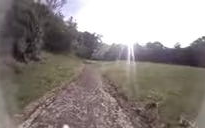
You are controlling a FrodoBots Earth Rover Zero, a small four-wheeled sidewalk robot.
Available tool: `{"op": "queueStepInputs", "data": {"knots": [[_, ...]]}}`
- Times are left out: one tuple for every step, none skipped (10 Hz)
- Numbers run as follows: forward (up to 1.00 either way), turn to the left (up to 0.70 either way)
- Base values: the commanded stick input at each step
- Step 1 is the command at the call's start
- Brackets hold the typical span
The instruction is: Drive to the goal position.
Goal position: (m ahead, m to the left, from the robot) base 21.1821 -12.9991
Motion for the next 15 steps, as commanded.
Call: {"op": "queueStepInputs", "data": {"knots": [[0.85,0.0],[0.85,0.0],[0.85,0.0],[0.85,0.0],[0.85,0.0],[0.85,0.0],[0.85,0.0],[0.85,0.0],[0.85,0.15],[0.85,0.34],[0.85,0.32],[0.85,0.2],[0.85,0.01],[0.85,0.0],[0.85,0.0]]}}
